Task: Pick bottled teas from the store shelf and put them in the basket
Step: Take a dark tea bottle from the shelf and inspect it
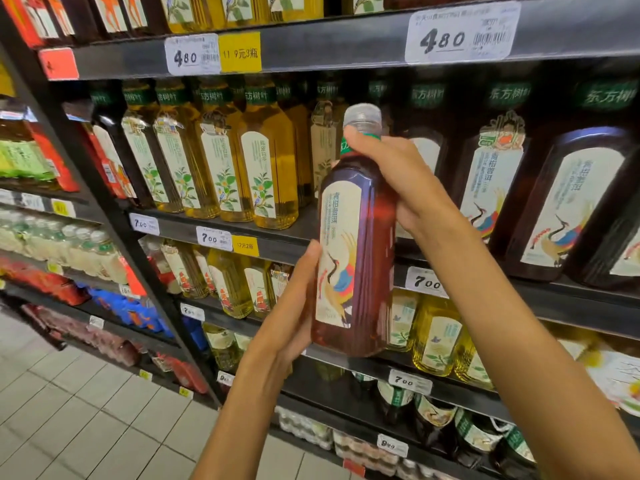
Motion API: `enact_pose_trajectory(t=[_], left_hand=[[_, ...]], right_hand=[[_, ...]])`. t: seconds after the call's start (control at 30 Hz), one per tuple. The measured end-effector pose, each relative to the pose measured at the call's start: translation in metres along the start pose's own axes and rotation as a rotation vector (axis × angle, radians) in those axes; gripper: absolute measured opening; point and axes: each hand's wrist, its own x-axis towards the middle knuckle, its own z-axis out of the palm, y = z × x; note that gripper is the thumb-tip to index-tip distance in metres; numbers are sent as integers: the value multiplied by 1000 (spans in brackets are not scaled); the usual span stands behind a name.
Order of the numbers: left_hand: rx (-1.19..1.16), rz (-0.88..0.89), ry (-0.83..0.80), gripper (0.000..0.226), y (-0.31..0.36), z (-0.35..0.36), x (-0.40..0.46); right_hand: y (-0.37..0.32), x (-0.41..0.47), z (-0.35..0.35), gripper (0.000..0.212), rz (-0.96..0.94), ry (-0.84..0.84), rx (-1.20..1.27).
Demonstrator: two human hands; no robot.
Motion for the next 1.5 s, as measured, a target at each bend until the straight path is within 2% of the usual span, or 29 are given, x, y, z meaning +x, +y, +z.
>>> enact_pose_trajectory(t=[0.1, 0.23, 0.3, 0.37, 0.4, 0.47, 0.53, 0.6, 0.67, 0.7, 0.77, 0.83, 0.93, 1.03, 1.1, 1.2, 1.27, 1.3, 1.37, 1.43, 1.5], left_hand=[[49, -15, 20, 43, -9, -4, -12], [-101, 73, 50, 45, -20, -2, -19], [-247, -33, -26, 53, -23, 1, -18], [-375, -216, -108, 73, -26, 6, -17], [-424, -272, -198, 78, -29, 9, -17], [-494, -299, -335, 79, -36, 13, -20], [-478, -299, -359, 76, -41, 14, -25], [-430, -271, -303, 86, -49, 7, -27], [-260, -179, -126, 85, -51, -1, -27], [-167, -120, -46, 82, -50, -5, -27], [-60, -65, 15, 78, -47, -9, -28], [-44, -48, 23, 72, -45, -7, -30], [-103, -29, -14, 62, -50, 0, -32], [-313, -159, -162, 81, -51, 10, -34], [-430, -259, -292, 77, -56, 12, -35], [-535, -337, -363, 76, -59, 10, -36], [-476, -337, -290, 79, -62, 10, -37], [-427, -332, -156, 79, -65, 5, -37], [-234, -236, 76, 64, -67, -9, -37], [-51, -136, 41, 55, -56, -13, -35], [20, -96, 34, 59, -45, -11, -34]], right_hand=[[4, -6, -3, 21, 100, 20, 132], [2, -11, -6, 25, 170, -42, 187], [0, -12, -10, 29, 197, -147, 277], [2, -12, -10, 34, 230, -228, 386], [5, -12, -8, 38, 242, -248, 461], [12, -13, -2, 48, 245, -279, 594], [15, -14, 0, 51, 220, -302, 629], [15, -17, -5, 48, 182, -325, 549], [11, -20, -10, 42, 138, -317, 370], [9, -22, -11, 40, 95, -280, 243], [6, -24, -11, 37, -2, -171, 14], [5, -26, -10, 33, -4, -92, -39], [2, -23, -14, 31, 99, -55, 16], [5, -22, -19, 29, 191, -130, 157], [11, -23, -20, 35, 238, -199, 326], [20, -25, -18, 49, 216, -282, 572], [20, -25, -16, 51, 200, -316, 584], [20, -26, -15, 50, 187, -335, 568], [16, -28, -18, 47, 157, -358, 534], [10, -30, -19, 43, 115, -319, 416], [5, -33, -17, 42, 49, -217, 224]])
